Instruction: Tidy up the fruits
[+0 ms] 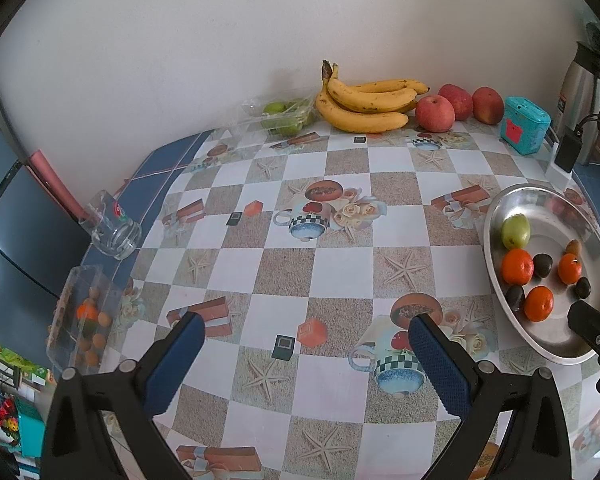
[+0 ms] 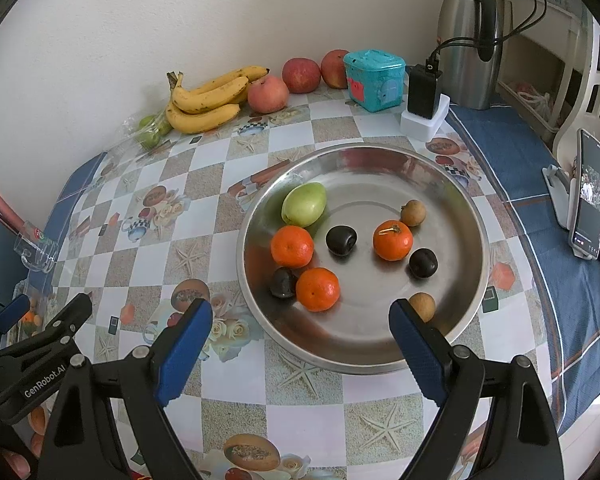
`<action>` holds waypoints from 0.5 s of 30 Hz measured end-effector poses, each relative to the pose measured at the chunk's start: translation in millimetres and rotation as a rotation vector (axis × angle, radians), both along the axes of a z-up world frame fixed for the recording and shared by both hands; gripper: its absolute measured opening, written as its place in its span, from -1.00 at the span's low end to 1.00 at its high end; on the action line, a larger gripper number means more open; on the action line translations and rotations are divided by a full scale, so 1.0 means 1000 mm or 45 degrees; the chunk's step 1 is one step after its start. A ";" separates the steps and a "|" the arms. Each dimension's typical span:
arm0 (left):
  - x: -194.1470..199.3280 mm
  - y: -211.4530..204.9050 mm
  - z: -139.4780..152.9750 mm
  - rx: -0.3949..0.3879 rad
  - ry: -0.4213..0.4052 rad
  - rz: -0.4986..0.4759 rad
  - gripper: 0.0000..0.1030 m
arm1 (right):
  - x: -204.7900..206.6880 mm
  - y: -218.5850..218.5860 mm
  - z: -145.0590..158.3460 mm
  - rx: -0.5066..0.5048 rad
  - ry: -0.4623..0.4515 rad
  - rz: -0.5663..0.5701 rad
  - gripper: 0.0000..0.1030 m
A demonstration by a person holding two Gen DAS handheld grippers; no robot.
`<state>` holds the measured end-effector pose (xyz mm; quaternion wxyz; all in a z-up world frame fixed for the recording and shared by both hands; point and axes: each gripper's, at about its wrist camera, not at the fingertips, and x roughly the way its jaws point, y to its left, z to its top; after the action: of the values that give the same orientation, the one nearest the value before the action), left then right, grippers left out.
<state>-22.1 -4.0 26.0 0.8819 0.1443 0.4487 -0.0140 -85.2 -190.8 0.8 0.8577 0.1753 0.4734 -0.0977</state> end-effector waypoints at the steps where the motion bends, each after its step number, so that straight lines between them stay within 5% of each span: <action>1: 0.000 0.000 0.000 0.000 0.000 0.001 1.00 | 0.000 0.000 0.000 0.000 0.000 0.000 0.75; 15: 0.000 0.001 0.000 -0.001 0.000 -0.003 1.00 | 0.000 -0.001 -0.001 0.001 0.001 0.001 0.75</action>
<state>-21.7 -3.0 25.6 0.8819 0.1442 0.4485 -0.0152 -84.9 -191.4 0.3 0.8576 0.1753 0.4737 -0.0973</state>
